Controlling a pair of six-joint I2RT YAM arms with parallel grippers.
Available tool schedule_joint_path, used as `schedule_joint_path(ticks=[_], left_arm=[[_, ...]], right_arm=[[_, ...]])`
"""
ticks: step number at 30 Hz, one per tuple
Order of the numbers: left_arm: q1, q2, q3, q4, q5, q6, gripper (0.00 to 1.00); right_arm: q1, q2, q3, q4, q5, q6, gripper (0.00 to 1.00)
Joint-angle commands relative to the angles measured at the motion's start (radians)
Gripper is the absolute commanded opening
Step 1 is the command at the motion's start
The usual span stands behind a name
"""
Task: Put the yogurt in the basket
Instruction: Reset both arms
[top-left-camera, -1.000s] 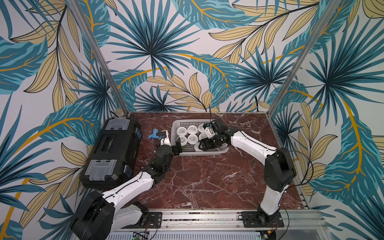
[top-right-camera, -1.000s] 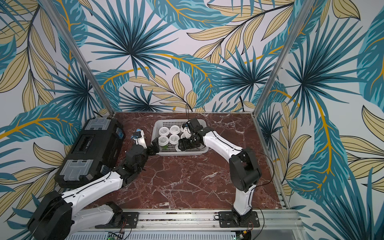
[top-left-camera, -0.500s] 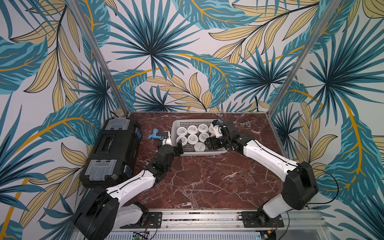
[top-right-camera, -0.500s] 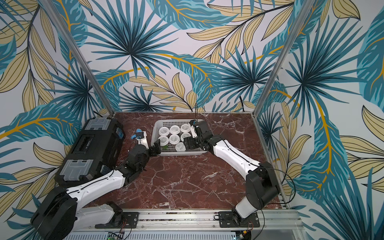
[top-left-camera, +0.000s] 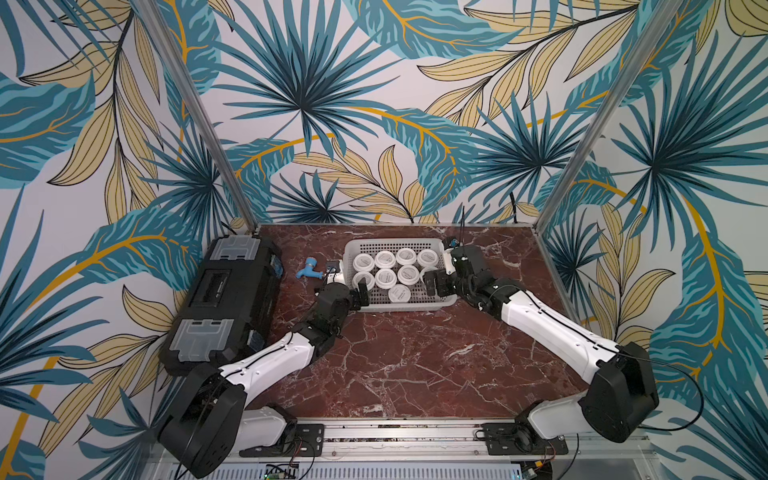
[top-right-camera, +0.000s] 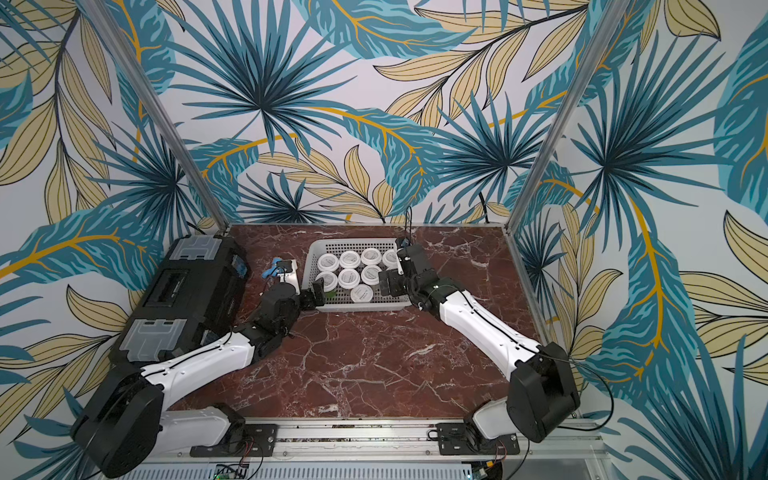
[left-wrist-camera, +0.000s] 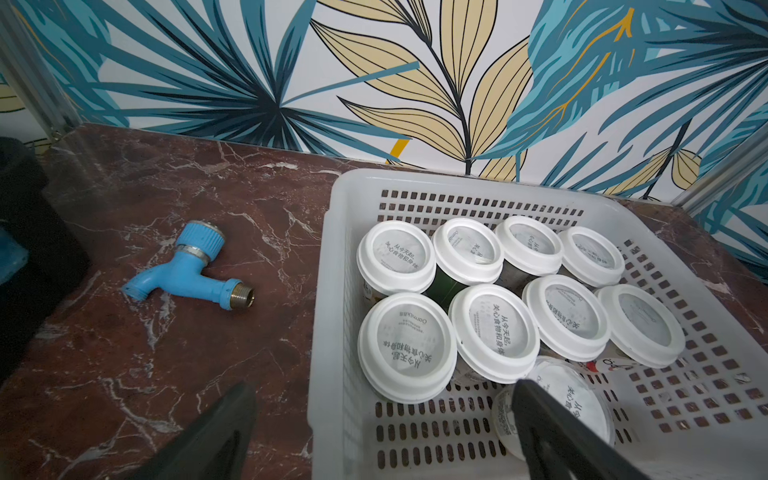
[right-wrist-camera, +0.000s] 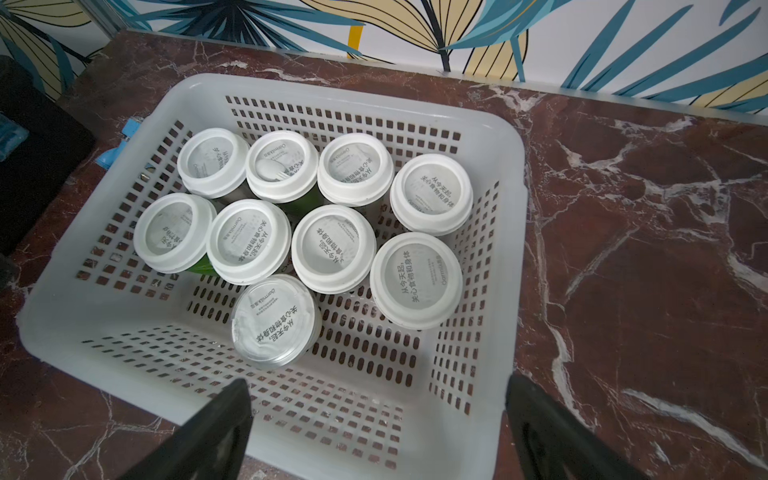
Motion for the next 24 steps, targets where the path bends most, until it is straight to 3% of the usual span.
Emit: schedule_joint_path(ticks=[1, 12, 19, 24], left_arm=[[0.018, -0.038, 0.021, -0.025, 0.000, 0.024, 1.00], [0.058, -0.074, 0.047, -0.107, 0.120, 0.087, 1.00], [0.072, -0.129, 0.036, -0.188, 0.129, 0.110, 1.00], [0.082, -0.202, -0.034, -0.127, 0.129, 0.110, 1.00]], right_arm=[[-0.005, -0.081, -0.040, -0.024, 0.061, -0.009, 1.00], [-0.030, -0.244, -0.164, -0.074, 0.194, -0.012, 1.00], [-0.129, -0.271, -0.200, -0.121, 0.058, -0.009, 1.00], [-0.155, -0.294, -0.249, -0.082, 0.056, -0.047, 1.00]])
